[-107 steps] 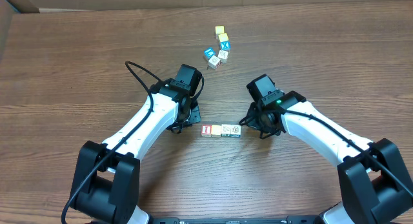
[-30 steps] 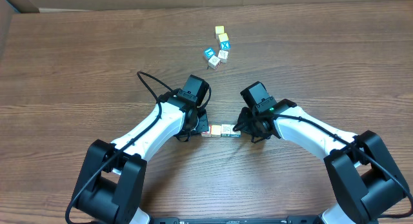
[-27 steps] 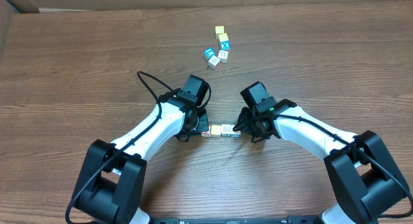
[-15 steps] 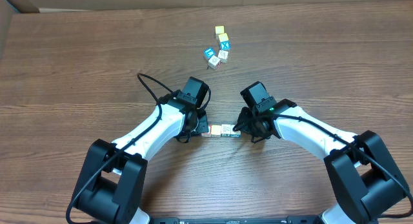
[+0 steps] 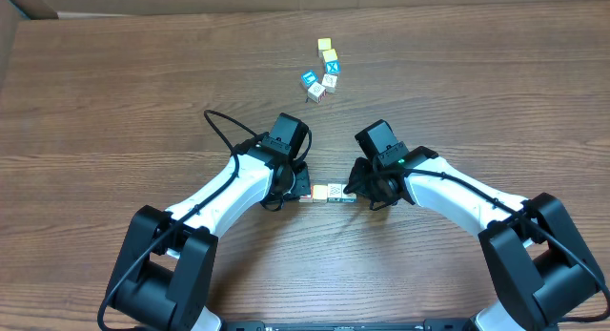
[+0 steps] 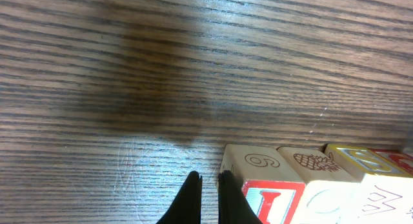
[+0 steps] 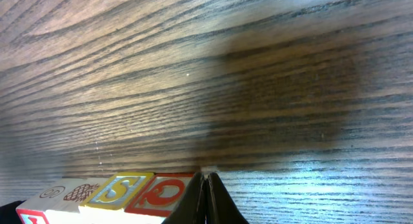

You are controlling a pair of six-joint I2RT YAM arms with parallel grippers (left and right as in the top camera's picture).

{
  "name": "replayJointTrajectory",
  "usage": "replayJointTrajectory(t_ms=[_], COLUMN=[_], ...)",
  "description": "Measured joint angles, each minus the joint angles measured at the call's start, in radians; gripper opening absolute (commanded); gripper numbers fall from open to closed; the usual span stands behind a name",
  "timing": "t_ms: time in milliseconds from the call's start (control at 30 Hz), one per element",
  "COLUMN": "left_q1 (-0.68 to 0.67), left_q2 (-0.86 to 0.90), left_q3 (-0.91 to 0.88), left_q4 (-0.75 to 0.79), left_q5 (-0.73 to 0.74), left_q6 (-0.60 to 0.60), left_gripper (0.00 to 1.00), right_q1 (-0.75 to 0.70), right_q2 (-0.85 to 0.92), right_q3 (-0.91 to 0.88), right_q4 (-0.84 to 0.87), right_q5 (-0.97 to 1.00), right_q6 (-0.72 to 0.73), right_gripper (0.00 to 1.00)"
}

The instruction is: Flip 4 blocks

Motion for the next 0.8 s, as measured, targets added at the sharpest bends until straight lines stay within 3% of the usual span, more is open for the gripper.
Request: replayJointTrajectory(t_ms=[800], left_q1=[0.001], left_q2=[0.0], left_q3=[-0.005], left_q4=[0.054], left_q5=[-0.02], left_q6=[0.0], left_gripper=[0.04], right_q1=[-0.002], right_q2=[0.0], right_q3=[0.0], right_q4=[-0.003], right_q5=[-0.02], right_q6=[0.031], right_gripper=[0.04])
